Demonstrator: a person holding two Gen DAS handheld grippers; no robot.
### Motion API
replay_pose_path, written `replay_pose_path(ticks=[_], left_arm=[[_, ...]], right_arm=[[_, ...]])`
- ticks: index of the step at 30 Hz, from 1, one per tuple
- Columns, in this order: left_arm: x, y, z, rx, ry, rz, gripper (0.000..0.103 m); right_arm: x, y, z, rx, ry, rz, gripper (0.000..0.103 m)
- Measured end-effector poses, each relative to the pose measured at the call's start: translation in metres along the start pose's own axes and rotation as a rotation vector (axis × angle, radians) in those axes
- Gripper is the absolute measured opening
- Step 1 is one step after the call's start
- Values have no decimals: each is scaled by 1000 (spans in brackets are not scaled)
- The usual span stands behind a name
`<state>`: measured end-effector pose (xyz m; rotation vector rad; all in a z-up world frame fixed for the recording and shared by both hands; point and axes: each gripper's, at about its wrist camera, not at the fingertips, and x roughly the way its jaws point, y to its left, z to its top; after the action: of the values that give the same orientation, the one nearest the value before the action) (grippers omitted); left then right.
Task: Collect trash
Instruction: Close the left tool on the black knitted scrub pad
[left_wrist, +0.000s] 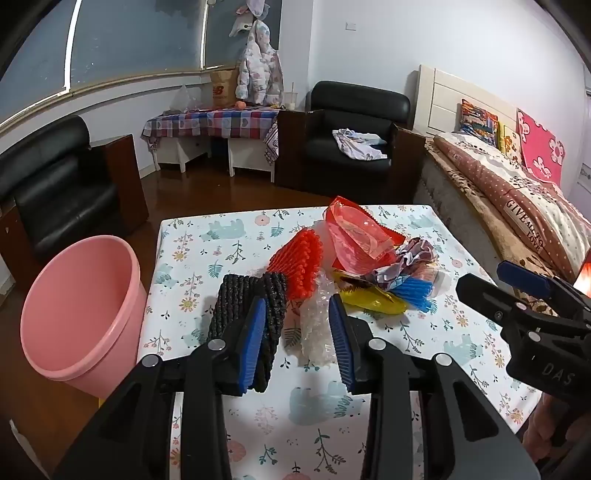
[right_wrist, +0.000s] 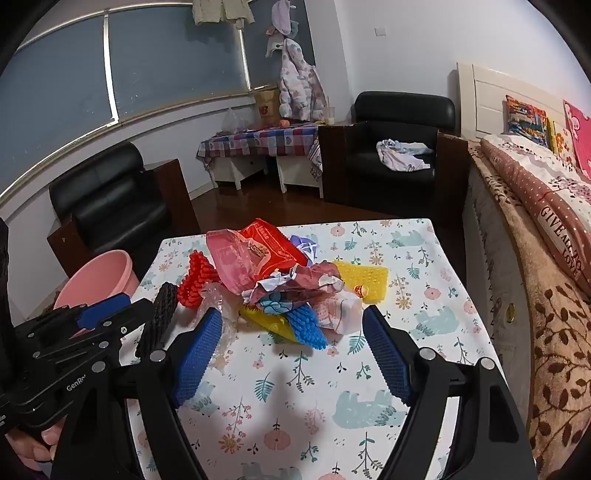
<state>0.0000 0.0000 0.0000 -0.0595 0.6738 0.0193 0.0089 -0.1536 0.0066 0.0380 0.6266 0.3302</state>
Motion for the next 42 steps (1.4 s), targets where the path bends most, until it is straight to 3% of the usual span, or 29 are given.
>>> replay_pose_path(ticks=[11, 27, 36, 42], left_arm=[[3, 7, -5, -8, 3, 5, 36], [6, 44, -14, -159, 47, -32, 36], [13, 34, -18, -111, 66, -45, 36], [27, 29, -20, -68, 90, -6, 36]], right_arm=[[3, -1, 0, 2, 3, -1, 78], [12, -5, 2, 23, 15, -20, 78], [21, 0, -5, 22, 42, 10, 78], [26, 0, -8, 25, 55, 29, 78]])
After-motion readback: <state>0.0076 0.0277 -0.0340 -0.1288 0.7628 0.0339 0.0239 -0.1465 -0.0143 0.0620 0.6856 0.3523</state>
